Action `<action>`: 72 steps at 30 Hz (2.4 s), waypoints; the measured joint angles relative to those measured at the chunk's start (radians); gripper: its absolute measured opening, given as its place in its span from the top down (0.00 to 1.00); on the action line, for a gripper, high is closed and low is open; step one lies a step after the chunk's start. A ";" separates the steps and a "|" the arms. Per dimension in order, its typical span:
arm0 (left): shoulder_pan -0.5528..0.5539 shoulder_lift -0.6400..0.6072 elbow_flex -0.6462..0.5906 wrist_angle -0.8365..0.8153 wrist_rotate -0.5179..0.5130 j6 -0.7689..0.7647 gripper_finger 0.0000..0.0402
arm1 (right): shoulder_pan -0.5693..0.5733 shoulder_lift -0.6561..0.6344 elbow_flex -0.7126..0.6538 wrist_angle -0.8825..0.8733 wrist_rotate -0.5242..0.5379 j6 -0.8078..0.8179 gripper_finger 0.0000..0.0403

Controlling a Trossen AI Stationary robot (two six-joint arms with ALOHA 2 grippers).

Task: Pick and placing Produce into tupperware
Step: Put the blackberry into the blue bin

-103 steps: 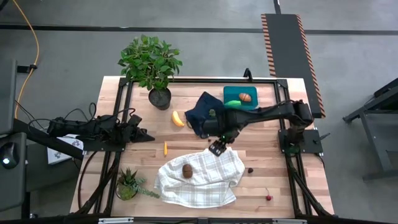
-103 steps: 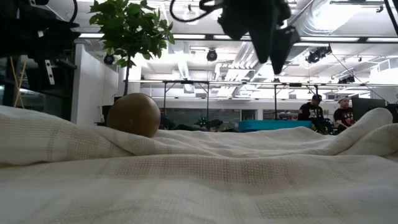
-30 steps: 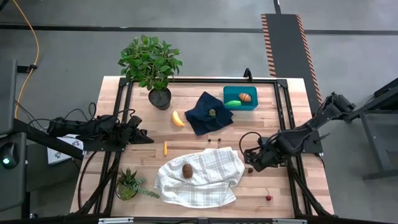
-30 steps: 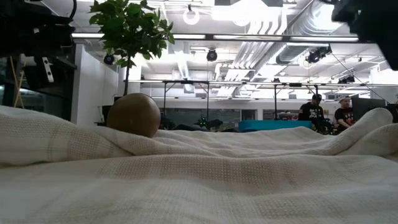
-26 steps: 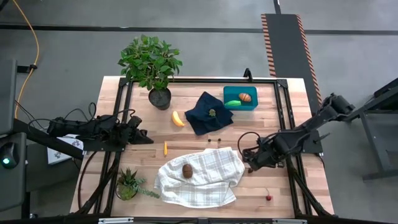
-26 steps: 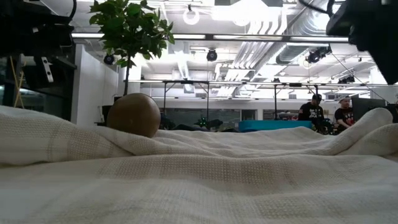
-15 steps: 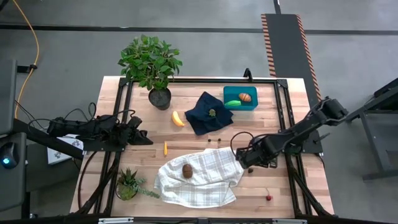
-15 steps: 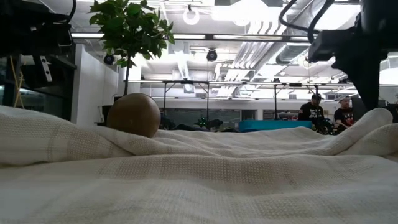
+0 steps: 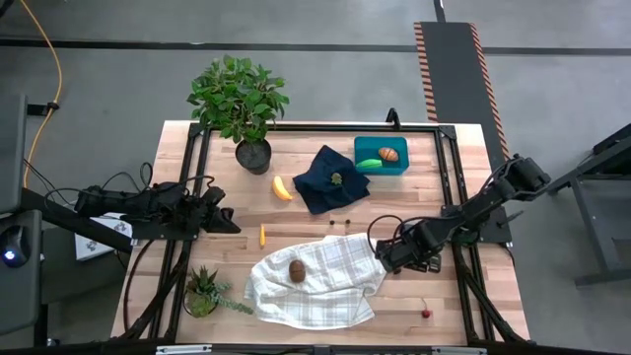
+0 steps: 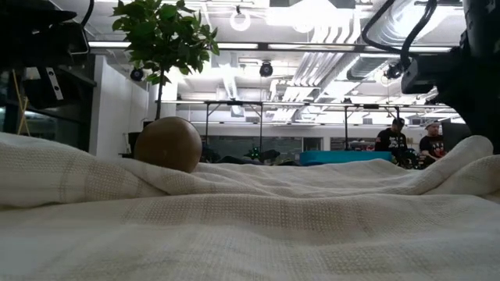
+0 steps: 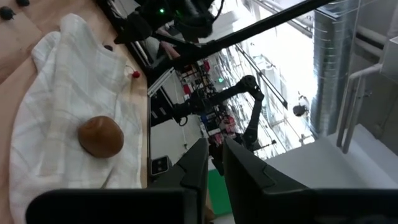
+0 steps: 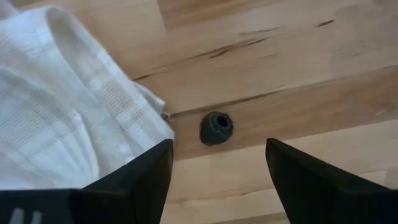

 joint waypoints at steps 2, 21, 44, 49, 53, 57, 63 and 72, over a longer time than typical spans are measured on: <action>0.000 0.000 0.000 0.000 0.002 0.000 0.90 | 0.000 0.000 0.000 -0.005 -0.004 0.000 0.38; 0.000 0.000 0.000 0.004 0.032 -0.001 0.90 | -0.005 0.003 -0.080 0.100 -0.022 0.016 0.38; 0.000 0.000 0.000 0.004 0.033 -0.001 0.90 | -0.010 0.003 -0.127 0.193 -0.073 0.026 0.38; 0.000 0.000 0.000 0.003 0.033 -0.001 0.90 | -0.010 0.003 -0.127 0.201 -0.078 0.026 0.38; 0.000 0.000 0.000 0.003 0.032 0.000 0.90 | -0.010 0.008 -0.126 0.199 -0.078 0.026 0.38; 0.000 0.000 0.000 0.003 0.032 -0.001 0.90 | -0.010 0.008 -0.126 0.210 -0.075 0.029 0.38; 0.000 0.000 0.000 0.003 0.032 0.000 0.90 | -0.010 0.008 -0.126 0.198 -0.075 0.029 0.38; 0.000 0.000 0.000 0.004 0.042 0.008 0.90 | -0.011 0.008 -0.141 0.240 -0.075 0.030 0.38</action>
